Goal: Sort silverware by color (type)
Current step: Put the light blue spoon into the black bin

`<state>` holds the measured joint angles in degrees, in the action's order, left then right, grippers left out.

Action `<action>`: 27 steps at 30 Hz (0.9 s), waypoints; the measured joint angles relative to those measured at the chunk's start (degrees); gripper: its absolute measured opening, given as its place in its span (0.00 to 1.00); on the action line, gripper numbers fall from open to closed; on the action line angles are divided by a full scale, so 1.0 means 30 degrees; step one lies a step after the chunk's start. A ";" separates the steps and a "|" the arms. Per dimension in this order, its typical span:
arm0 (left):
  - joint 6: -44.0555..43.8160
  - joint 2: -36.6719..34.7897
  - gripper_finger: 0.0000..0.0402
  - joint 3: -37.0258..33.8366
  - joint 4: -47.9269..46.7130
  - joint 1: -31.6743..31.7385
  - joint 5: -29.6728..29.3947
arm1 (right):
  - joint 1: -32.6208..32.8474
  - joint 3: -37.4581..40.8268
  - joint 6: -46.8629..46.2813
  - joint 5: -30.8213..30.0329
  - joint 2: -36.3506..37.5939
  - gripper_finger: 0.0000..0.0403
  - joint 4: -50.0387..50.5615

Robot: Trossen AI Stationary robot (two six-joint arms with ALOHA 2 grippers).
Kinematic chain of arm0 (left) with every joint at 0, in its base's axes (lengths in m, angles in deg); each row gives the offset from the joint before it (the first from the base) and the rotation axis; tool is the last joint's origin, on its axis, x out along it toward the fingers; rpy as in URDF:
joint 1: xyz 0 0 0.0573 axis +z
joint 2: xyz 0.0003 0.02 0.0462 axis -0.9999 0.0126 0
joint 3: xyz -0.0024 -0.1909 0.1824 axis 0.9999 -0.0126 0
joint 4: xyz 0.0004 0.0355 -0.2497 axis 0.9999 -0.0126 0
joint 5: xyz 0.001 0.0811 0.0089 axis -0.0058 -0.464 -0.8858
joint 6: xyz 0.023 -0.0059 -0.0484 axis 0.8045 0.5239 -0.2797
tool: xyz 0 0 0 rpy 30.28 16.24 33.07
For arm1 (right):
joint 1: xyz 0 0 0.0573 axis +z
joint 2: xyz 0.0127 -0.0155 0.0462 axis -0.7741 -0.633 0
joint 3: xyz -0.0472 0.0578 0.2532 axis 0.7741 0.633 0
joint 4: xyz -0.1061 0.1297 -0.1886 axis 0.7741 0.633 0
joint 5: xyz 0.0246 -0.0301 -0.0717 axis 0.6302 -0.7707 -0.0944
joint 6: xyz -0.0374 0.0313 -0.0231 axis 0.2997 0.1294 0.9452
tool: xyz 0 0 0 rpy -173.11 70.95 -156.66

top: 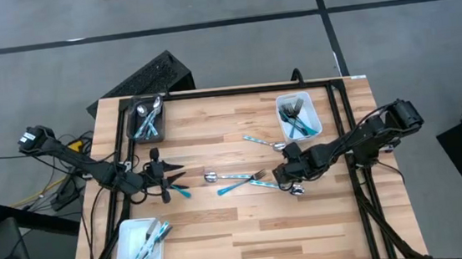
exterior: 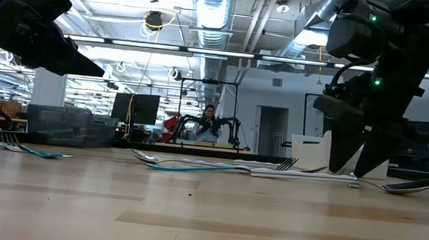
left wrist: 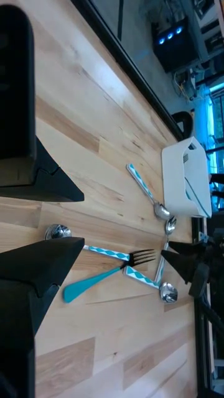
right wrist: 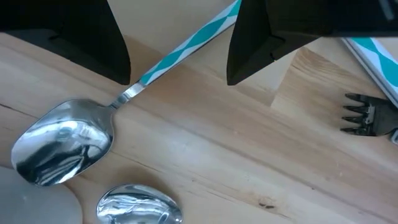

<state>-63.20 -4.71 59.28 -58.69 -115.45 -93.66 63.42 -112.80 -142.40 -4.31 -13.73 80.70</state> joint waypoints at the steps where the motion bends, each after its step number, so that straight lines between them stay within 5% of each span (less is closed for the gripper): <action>1: 0.0000 0.0000 0.23 0.0000 0.0000 0.0000 -0.0007 | 0.0026 0.0000 0.0000 0.0000 0.0000 0.72 0.0002; 27: -0.0022 0.0000 0.23 0.0000 0.0000 0.0003 0.0011 | -0.0069 0.0000 0.0000 -0.0437 0.0000 0.72 0.0031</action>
<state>-63.27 -4.71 59.28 -58.69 -115.44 -93.63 63.22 -112.80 -142.40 -5.63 -13.73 80.80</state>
